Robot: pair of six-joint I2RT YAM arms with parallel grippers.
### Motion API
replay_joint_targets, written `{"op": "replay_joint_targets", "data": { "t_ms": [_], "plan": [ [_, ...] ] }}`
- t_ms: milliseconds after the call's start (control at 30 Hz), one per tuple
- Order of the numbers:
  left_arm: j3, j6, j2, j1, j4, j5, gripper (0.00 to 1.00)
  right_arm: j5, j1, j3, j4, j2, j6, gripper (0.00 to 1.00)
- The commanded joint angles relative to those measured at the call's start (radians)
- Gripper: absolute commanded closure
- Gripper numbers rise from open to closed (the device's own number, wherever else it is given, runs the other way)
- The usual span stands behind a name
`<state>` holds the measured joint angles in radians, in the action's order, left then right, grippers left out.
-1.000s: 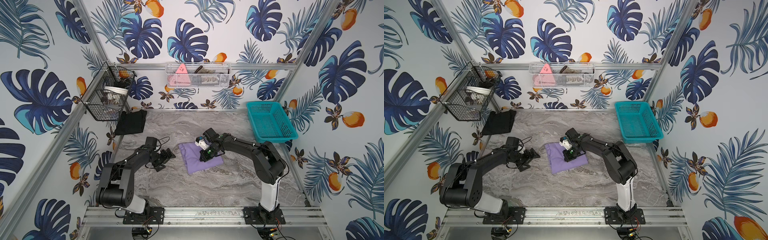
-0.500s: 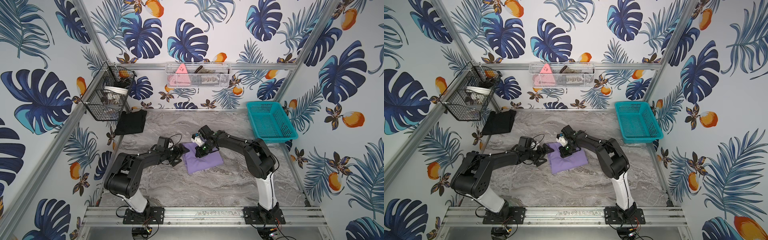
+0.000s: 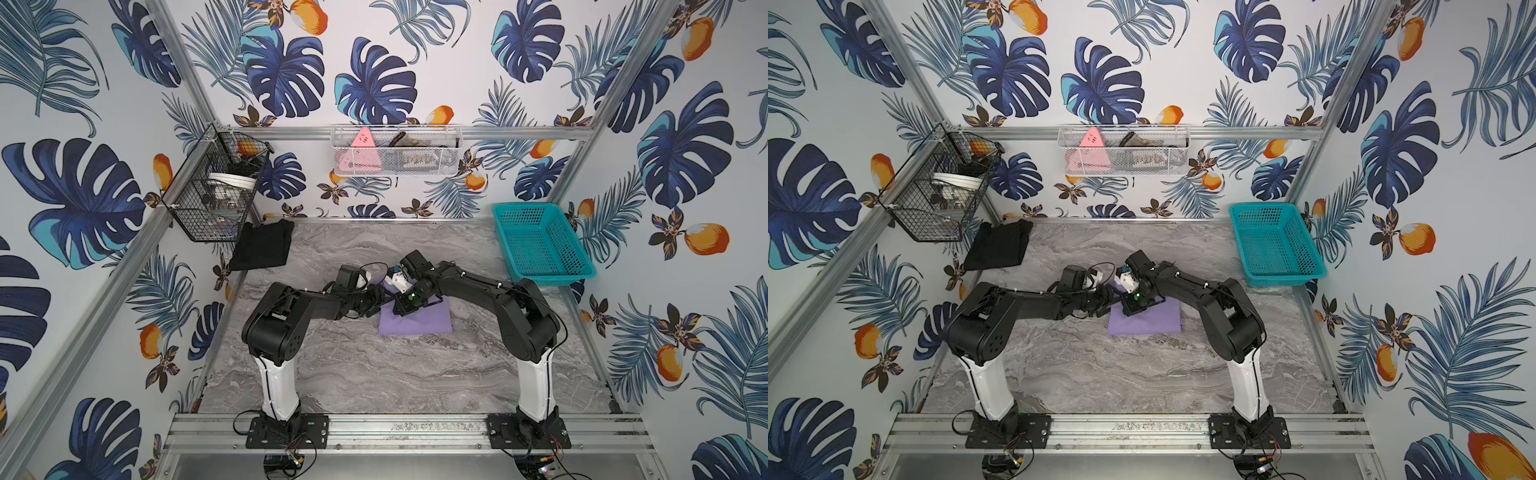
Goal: Fold and stack t-shirts
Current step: Pick up the T-shirt from the center of the board.
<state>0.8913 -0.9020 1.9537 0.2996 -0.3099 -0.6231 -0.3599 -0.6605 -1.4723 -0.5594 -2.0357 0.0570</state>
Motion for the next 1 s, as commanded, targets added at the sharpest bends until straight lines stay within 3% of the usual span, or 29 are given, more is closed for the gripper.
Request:
{"op": "replay_joint_targets", "data": {
  "t_ms": [0,200,467,667,967],
  "plan": [
    [-0.003,0.091,0.026,0.002,0.382,0.202,1.0,0.027,0.016,0.007,0.017,0.051,-0.008,1.0],
    [0.026,0.169,-0.056,-0.006,0.462,0.242,1.0,0.093,0.125,-0.001,0.009,0.172,-0.023,1.0],
    [0.341,0.384,-0.161,-0.062,0.706,0.284,1.0,0.124,0.318,0.101,0.016,0.369,-0.03,1.0],
    [0.584,0.555,-0.137,-0.082,0.873,0.374,1.0,0.091,0.369,0.219,0.035,0.483,0.005,1.0],
    [0.816,0.773,-0.135,-0.084,0.997,0.544,1.0,0.04,0.442,0.282,0.05,0.547,0.069,1.0]
  ]
}}
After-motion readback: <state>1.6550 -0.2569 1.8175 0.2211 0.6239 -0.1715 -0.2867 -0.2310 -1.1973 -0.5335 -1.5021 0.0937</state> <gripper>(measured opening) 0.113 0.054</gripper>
